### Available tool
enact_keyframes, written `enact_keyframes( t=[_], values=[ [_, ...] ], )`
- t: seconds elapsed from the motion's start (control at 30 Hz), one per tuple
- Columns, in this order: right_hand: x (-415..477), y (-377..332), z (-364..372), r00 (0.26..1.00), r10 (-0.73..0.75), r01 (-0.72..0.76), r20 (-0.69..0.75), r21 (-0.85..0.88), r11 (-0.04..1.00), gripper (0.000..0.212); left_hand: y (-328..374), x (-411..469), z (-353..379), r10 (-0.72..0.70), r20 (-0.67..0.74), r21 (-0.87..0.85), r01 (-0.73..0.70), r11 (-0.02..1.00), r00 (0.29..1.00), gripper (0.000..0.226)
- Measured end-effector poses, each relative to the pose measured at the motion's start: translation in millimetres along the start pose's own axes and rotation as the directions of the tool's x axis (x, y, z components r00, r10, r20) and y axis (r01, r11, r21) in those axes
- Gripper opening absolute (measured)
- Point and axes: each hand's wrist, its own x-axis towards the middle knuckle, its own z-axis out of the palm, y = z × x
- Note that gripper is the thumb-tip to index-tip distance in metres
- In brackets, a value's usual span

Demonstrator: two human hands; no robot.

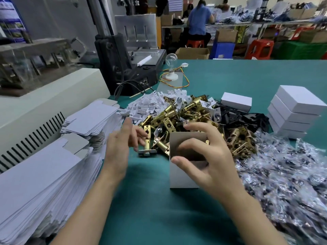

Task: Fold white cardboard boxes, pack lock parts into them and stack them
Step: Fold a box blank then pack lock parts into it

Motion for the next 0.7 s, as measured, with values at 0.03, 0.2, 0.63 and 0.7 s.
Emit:
enact_keyframes(
  t=[0.03, 0.2, 0.63, 0.7],
  values=[
    [-1, 1, 1, 1.000, -0.007, 0.007, -0.004, 0.012, 1.000, 0.039, 1, 10, -2, 0.003, -0.066, 0.050, 0.000, 0.999, 0.998, 0.057],
    [-4, 2, 0, 1.000, 0.000, -0.001, 0.011, 0.078, 0.997, 0.037, -10, 79, 3, -0.053, -0.212, 0.362, 0.129, 0.923, 0.976, 0.007],
    [-7, 12, -4, 0.991, 0.115, -0.129, 0.068, 0.277, 0.952, 0.074, -49, 168, 12, -0.245, -0.042, 0.877, 0.153, 0.456, 0.969, 0.033],
    [-7, 14, -5, 0.984, 0.140, -0.166, 0.113, 0.272, 0.948, 0.079, -48, 168, 8, -0.239, -0.056, 0.830, 0.178, 0.529, 0.969, 0.030]
  ],
)
